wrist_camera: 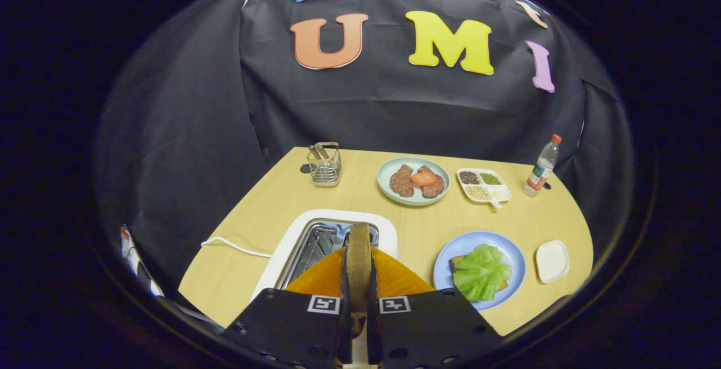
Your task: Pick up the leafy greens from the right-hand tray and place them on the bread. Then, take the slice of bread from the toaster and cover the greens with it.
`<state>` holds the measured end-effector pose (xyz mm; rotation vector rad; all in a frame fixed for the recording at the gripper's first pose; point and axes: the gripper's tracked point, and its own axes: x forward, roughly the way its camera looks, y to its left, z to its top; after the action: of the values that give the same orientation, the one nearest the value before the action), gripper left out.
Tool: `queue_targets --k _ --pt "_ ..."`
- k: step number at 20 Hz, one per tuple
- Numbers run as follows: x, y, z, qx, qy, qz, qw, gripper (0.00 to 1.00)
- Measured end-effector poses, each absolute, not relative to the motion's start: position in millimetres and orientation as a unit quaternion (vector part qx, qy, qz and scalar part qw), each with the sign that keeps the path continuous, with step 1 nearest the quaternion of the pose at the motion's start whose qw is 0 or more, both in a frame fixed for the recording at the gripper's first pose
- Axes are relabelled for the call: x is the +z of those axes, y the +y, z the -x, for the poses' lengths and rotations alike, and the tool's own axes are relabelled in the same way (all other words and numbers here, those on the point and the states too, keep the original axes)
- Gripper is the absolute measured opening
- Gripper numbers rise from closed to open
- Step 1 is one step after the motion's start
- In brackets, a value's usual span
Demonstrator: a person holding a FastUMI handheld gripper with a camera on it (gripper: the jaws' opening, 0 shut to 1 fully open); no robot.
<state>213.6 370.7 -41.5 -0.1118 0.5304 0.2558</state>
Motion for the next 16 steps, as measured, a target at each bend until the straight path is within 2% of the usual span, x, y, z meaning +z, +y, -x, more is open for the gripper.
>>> queue_targets --k 8,12,16 --pt "38.5 371.8 -196.4 0.139 0.2 0.042 0.969 0.1" --pt "87.9 349.9 -187.0 0.131 0.155 0.036 0.978 0.1" --pt "99.3 310.6 -192.6 0.108 0.142 0.026 0.984 0.1"
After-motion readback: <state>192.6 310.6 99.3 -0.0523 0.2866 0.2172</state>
